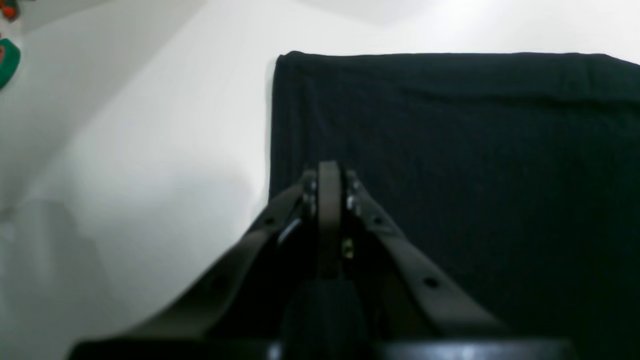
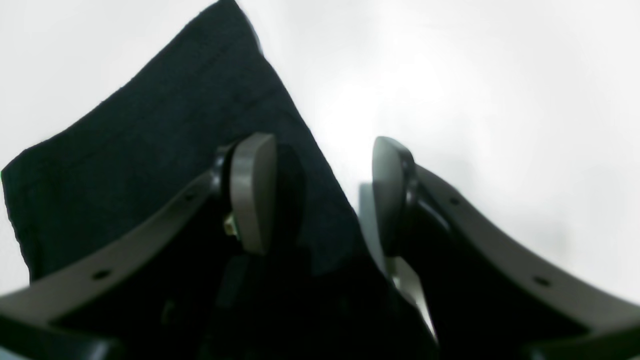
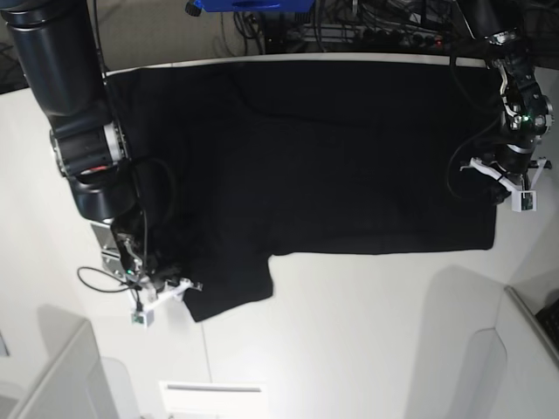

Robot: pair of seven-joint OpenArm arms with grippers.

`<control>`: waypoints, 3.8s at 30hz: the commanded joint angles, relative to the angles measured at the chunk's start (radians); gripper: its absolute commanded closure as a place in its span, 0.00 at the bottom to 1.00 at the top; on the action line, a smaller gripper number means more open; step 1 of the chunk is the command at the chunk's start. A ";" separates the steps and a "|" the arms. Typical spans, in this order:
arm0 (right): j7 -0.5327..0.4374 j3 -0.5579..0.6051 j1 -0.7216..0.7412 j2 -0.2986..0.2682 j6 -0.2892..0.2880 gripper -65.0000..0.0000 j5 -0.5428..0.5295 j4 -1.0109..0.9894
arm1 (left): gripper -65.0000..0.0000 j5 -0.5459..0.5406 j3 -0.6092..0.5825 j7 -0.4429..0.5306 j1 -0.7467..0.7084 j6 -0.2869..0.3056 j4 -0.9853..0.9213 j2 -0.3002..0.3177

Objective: Fold the T-shirt properly
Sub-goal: 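Move both grippers along the shirt's sides toward the hem corners, then grasp the hem corners with both grippers, then lift the hem and fold it with both grippers over onto the collar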

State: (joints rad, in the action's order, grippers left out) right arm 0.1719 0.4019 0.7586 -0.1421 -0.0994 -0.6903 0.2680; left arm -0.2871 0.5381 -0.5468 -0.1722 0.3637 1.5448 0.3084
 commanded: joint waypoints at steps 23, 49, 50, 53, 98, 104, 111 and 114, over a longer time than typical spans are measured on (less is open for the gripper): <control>0.062 0.070 -0.014 0.023 -0.009 1.00 -0.007 0.029 | 1.00 0.174 0.080 -0.052 0.152 -0.005 -0.088 -0.018; 0.064 0.073 -0.014 0.019 -0.009 1.00 -0.007 0.029 | 0.26 0.171 -0.057 -0.002 0.667 -0.004 -0.786 0.094; 0.064 0.073 -0.014 0.019 -0.009 1.00 -0.007 0.029 | 0.26 0.173 -0.062 -0.002 0.679 -0.005 -0.803 0.094; 0.064 0.073 -0.014 0.019 -0.009 1.00 -0.007 0.029 | 0.26 0.174 -0.066 -0.002 0.695 -0.007 -0.837 0.090; 0.071 0.012 -0.268 -0.143 0.117 1.00 -0.015 0.683 | 1.00 -0.010 -0.056 -0.137 0.442 0.070 -0.390 0.077; 0.200 -0.134 -0.334 -0.146 0.117 1.00 -0.006 0.828 | 1.00 -0.019 -0.054 -0.216 0.395 0.070 -0.267 0.074; 0.289 -0.205 -0.400 -0.146 0.117 1.00 -0.006 0.966 | 1.00 -0.019 -0.003 -0.247 0.306 0.070 -0.109 0.068; 0.295 -0.205 -0.429 -0.147 0.117 1.00 -0.006 1.014 | 1.00 -0.019 0.027 -0.292 0.297 0.071 -0.073 0.068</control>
State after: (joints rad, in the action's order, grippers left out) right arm 0.4915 0.2039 0.3023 -0.2790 0.0193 -0.6903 1.2636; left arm -0.2935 0.5602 -0.8589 0.1070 0.4351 1.4487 0.3546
